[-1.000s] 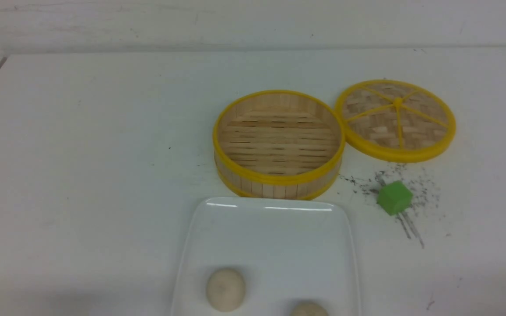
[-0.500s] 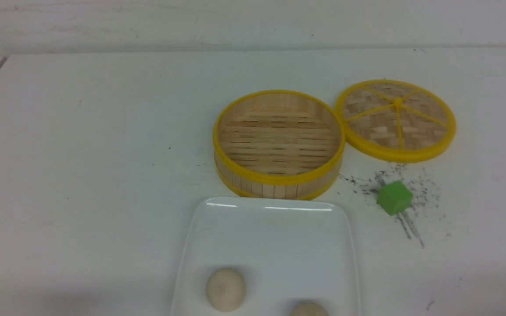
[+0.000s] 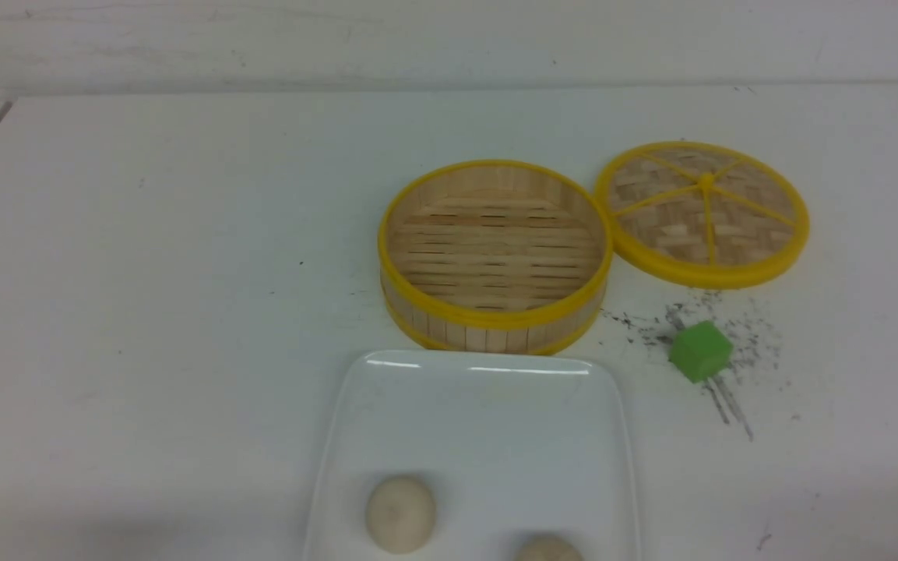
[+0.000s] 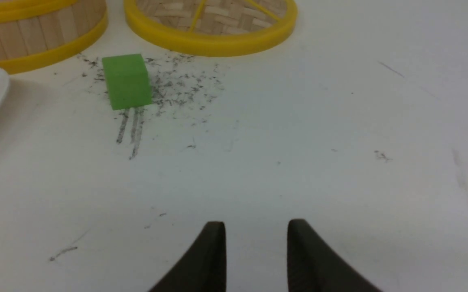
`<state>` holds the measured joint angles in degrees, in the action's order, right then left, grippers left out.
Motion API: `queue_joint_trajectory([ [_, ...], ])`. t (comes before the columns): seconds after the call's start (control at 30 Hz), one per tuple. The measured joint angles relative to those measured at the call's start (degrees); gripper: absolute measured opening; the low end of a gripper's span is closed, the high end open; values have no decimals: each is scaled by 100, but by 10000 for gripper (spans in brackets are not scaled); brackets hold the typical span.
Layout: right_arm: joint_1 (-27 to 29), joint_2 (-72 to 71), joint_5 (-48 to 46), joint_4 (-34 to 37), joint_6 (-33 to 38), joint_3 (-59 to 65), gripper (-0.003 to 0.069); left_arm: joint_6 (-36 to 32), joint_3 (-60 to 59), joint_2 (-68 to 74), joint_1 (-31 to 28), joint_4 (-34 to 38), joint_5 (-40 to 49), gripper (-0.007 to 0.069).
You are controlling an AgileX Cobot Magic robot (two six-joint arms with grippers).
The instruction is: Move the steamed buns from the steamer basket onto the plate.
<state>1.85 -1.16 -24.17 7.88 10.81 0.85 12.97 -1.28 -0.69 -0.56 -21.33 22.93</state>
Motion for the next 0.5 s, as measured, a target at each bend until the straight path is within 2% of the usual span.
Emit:
queue_joint_trajectory([
  [0.5, 32, 0, 0, 0, 0, 0, 242, 0, 0, 0, 0, -3, 0, 237],
])
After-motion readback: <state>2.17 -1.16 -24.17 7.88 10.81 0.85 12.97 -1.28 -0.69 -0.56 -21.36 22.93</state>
